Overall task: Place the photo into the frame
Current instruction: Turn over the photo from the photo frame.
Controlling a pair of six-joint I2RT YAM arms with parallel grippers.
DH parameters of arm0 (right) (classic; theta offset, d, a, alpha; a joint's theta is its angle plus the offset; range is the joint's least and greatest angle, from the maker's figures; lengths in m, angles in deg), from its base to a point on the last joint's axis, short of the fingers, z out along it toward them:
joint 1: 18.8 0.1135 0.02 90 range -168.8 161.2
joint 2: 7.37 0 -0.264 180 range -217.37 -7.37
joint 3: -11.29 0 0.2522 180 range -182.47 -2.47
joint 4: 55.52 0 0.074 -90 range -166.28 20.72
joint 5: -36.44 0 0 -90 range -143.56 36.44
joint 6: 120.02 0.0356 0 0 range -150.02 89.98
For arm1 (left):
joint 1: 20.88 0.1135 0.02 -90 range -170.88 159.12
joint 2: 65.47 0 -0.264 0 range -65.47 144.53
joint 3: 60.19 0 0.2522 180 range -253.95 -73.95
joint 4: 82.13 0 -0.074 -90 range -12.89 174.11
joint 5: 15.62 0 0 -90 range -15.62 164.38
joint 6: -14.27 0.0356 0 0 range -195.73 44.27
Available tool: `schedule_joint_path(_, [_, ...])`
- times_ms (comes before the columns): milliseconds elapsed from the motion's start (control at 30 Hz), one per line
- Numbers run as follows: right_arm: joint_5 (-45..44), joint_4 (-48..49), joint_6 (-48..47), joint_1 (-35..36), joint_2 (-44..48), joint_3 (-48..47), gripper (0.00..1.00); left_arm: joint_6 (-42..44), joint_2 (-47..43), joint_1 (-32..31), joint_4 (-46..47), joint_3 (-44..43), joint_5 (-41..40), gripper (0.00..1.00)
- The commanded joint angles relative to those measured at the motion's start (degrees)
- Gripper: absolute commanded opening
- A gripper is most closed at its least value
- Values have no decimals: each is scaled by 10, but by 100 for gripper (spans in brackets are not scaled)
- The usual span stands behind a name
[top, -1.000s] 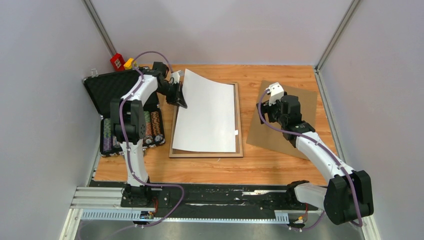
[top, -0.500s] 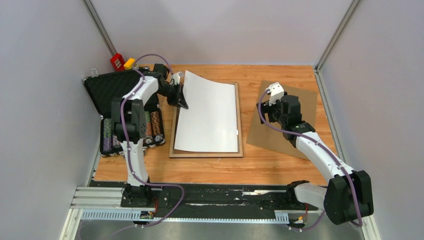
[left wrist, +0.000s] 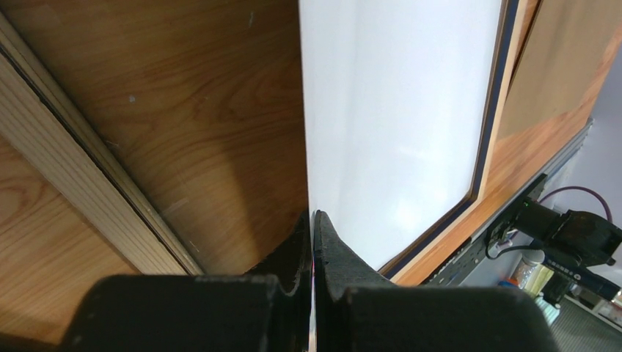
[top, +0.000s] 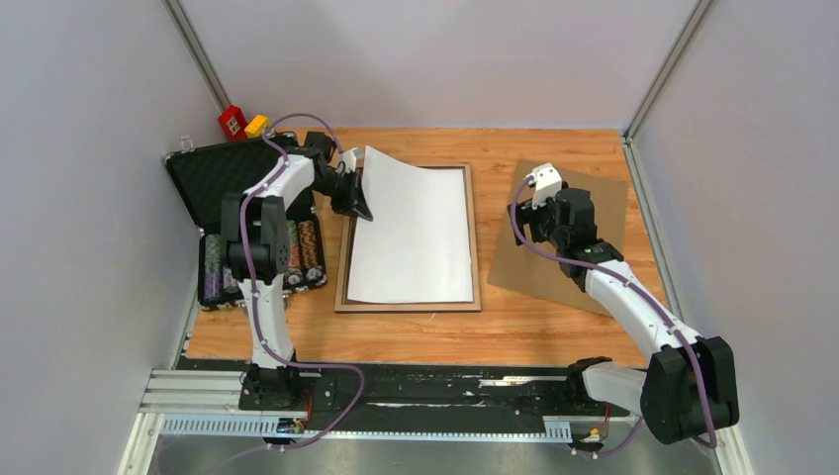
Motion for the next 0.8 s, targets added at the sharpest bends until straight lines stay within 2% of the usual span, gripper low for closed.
schedule_joint_path(0, [2, 20, -1, -3, 8, -1, 82, -4, -8, 3, 16, 5, 3, 0])
schedule_joint_path(767, [3, 18, -1, -7, 9, -1, 82, -18, -12, -4, 32, 16, 0, 0])
